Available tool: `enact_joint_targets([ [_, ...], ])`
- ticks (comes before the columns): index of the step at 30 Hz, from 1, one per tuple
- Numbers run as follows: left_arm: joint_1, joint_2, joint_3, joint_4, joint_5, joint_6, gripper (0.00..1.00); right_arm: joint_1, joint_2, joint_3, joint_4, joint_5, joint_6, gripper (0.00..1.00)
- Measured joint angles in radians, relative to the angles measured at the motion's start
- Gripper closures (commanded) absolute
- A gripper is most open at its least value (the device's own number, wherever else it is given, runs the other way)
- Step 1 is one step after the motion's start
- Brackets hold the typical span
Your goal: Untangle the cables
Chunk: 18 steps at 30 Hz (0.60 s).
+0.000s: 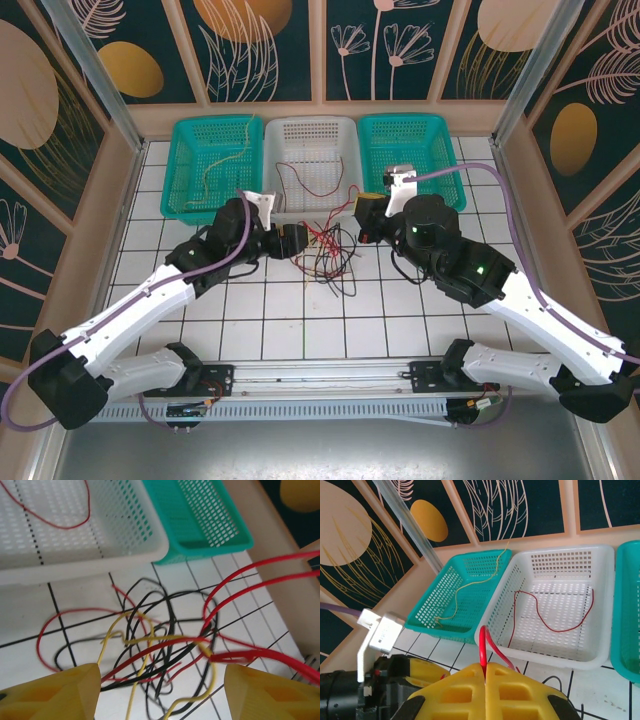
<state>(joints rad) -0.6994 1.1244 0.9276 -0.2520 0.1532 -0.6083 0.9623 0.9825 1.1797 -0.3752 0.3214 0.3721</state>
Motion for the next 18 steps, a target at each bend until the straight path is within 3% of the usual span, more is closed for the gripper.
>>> enact_joint_targets([
  [8, 0.0, 0.0, 0.001, 0.042, 0.048, -0.091, 0.28, 0.0, 0.0, -0.012, 0.001, 0.001, 0.004, 1.0],
  [11, 0.008, 0.0, -0.031, 0.077, 0.073, -0.14, 0.32, 0.0, 0.0, -0.02, 0.001, 0.0, 0.007, 1.0],
  [18, 0.013, 0.019, -0.104, 0.192, 0.164, -0.265, 0.53, 0.0, 0.0, -0.026, 0.007, -0.008, 0.025, 1.0],
])
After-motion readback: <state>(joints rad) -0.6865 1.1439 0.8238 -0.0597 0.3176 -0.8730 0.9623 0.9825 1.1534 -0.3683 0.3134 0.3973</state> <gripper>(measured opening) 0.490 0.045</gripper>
